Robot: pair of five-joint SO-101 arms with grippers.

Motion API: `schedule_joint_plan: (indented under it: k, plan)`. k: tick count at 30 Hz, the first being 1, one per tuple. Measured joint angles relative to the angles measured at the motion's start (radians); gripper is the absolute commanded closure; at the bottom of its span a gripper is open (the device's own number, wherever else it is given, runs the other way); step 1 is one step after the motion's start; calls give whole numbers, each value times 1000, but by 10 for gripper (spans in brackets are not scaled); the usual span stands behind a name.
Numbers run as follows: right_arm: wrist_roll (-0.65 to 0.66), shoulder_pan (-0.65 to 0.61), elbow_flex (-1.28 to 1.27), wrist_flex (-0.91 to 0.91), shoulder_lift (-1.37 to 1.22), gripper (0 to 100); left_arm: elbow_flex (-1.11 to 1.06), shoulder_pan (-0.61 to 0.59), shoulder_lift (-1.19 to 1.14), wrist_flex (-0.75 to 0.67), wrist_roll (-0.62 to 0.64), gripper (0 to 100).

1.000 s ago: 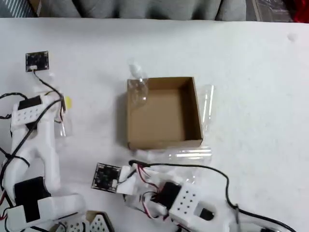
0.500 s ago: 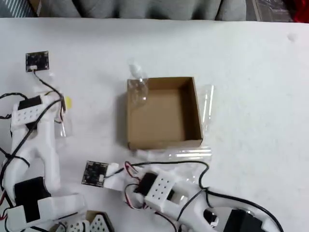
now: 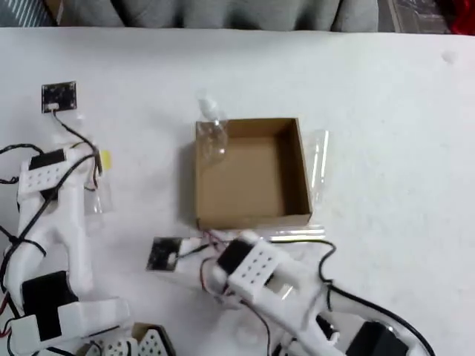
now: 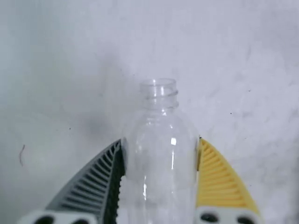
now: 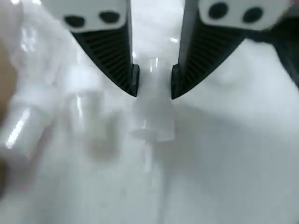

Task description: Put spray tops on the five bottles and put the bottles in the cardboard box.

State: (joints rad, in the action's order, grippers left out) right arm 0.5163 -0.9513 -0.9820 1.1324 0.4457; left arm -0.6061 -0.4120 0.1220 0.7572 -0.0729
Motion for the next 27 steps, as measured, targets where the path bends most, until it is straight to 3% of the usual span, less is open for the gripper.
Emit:
schedule_joint_plan:
  k: [8, 14, 23, 27]
  plan:
    - [253, 302, 94, 358, 170, 981, 0, 0, 0, 0, 0, 961]
    - [511, 666, 94, 477, 333, 982, 0, 0, 0, 0, 0, 961]
    - [1157, 1297, 94, 529, 393, 982, 0, 0, 0, 0, 0, 961]
    - [1418, 1522, 94, 520, 393, 981, 0, 0, 0, 0, 0, 961]
